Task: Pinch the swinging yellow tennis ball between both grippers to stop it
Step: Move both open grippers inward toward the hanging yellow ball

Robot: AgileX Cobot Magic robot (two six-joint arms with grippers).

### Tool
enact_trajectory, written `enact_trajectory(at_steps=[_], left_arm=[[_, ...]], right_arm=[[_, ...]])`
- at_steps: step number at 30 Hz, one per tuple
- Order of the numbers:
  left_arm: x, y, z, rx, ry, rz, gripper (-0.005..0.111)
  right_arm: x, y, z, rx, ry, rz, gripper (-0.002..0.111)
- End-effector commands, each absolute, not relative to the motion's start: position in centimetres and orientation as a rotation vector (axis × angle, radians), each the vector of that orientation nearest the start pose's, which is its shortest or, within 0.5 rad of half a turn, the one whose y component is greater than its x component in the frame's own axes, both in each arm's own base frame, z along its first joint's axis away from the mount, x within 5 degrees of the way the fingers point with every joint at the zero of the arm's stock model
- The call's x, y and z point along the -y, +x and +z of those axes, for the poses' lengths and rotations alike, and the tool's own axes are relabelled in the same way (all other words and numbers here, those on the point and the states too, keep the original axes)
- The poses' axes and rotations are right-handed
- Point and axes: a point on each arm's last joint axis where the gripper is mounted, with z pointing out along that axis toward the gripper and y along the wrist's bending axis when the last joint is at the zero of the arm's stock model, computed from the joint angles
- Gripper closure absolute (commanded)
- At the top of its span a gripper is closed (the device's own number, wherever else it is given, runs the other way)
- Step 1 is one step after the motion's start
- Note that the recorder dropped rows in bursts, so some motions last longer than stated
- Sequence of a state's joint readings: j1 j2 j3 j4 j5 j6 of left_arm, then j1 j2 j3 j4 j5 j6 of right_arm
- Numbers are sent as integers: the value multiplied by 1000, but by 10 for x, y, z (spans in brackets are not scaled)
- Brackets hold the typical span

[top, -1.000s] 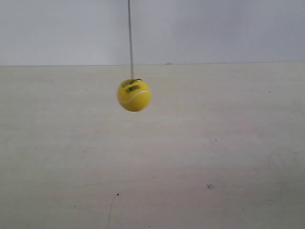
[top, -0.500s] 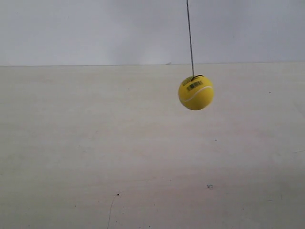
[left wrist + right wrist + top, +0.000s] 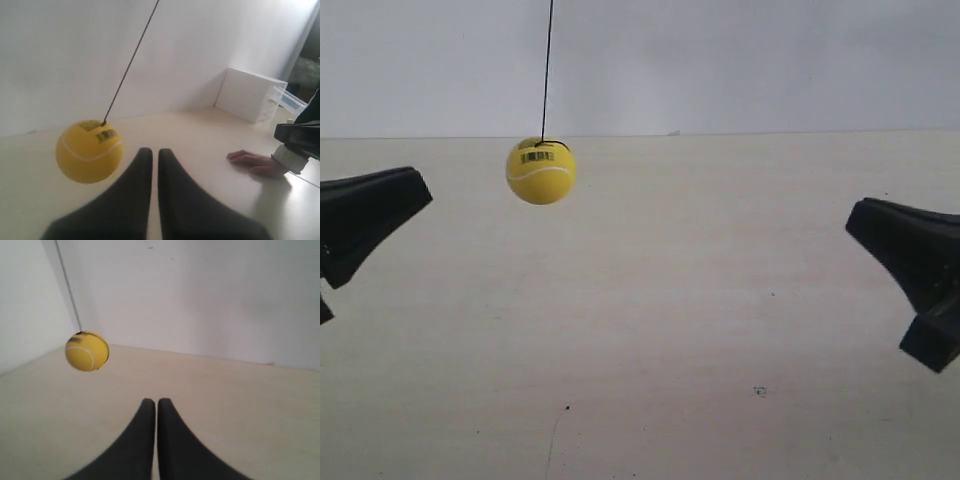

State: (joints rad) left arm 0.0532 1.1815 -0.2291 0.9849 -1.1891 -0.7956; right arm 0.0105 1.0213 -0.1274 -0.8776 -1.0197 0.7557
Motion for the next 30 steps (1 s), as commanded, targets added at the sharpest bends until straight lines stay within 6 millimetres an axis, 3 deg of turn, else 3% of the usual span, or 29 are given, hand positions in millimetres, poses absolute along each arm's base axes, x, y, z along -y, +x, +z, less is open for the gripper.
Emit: enact_trajectory(at_steps=[1,5,9,16,20,30], left_arm=[[68,185,209,-1517,489,-793,102],[77,198,194,-1534,524,-735,102],[92,217,185,-1553,571,-783,102],[117,244,166,-1559,694,-827,102],[120,257,161,-1517,754,-739,102],[116,277,171,-1446,703,-592,102]], right_arm=[[-67,158,205,-1563,-530,734,108],[-68,176,196,-1596,-573,731,108],[-73,193,191,-1616,-594,761,108],[-110,211,183,-1635,-763,705,108],[-127,221,193,-1611,-790,685,108],[-133,253,202,-1623,-799,585,108]])
